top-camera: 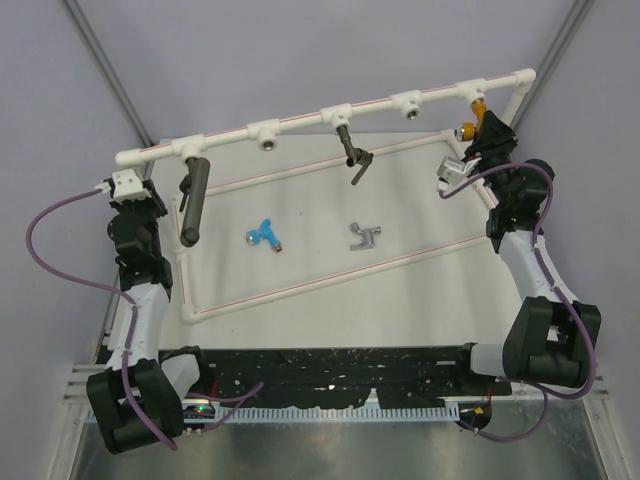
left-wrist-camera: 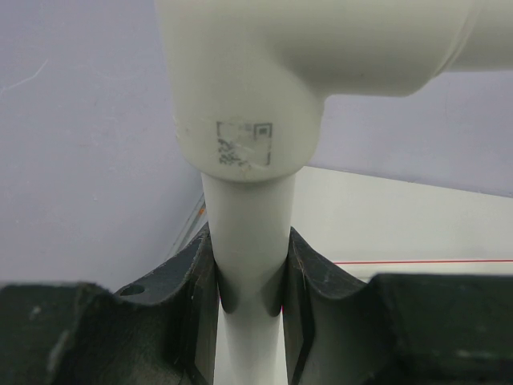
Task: Install the water faucets
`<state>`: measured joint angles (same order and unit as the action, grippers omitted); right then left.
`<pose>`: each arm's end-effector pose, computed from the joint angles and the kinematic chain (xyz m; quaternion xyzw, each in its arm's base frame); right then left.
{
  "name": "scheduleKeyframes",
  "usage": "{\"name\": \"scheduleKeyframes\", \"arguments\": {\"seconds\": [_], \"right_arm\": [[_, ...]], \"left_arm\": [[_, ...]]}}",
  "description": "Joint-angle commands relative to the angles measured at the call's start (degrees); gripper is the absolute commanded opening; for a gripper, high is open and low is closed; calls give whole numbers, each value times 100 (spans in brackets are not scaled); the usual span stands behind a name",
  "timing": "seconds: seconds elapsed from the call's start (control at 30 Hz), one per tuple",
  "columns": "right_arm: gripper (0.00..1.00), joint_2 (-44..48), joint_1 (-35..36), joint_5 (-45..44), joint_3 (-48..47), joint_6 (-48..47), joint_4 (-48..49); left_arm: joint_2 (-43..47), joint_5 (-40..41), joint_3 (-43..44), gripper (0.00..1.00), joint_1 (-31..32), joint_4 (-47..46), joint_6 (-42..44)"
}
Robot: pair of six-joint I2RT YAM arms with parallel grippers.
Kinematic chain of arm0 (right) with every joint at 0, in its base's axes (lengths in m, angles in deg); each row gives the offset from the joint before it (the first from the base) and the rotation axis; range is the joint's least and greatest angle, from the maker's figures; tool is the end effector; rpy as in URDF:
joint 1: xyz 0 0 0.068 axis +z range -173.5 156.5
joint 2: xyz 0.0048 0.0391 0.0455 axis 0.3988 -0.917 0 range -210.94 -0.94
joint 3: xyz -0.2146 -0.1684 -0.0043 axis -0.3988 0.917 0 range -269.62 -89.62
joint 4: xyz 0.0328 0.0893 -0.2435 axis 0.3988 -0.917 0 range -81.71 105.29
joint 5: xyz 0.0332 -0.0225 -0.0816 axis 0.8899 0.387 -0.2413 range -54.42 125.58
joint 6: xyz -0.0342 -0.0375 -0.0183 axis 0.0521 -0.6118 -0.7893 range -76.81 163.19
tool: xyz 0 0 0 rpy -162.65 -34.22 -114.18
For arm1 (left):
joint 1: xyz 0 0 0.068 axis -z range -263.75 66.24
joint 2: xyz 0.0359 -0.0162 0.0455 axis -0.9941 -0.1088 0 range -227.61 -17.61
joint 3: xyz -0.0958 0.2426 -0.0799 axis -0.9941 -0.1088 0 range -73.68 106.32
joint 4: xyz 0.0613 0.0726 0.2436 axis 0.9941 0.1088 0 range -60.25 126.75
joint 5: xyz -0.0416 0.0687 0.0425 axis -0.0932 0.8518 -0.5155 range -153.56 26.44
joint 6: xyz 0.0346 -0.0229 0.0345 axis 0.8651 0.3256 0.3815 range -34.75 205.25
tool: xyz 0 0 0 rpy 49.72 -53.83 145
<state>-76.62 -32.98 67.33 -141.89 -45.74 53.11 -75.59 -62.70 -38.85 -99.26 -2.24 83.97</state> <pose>0.3033 -0.0316 0.3531 -0.5429 0.3151 -0.4659 0.6236 0.2284 0.0639 0.3129 -0.1007 0.6427 0.0989 0.7530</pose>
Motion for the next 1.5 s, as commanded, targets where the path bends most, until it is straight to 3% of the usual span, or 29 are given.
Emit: {"name": "scheduleKeyframes", "arguments": {"seconds": [0.0,0.83,1.47], "right_arm": [[5,-61,7,-37,-11,42,261],[5,-430,-459,508,-433,95,-73],[5,-316,-107,-116,-530,358,-222]], "left_arm": [[-3,37,-46,0,-84,-18,40],[32,81,-55,0,-84,17,101],[58,11,-64,0,-84,-18,23]]}}
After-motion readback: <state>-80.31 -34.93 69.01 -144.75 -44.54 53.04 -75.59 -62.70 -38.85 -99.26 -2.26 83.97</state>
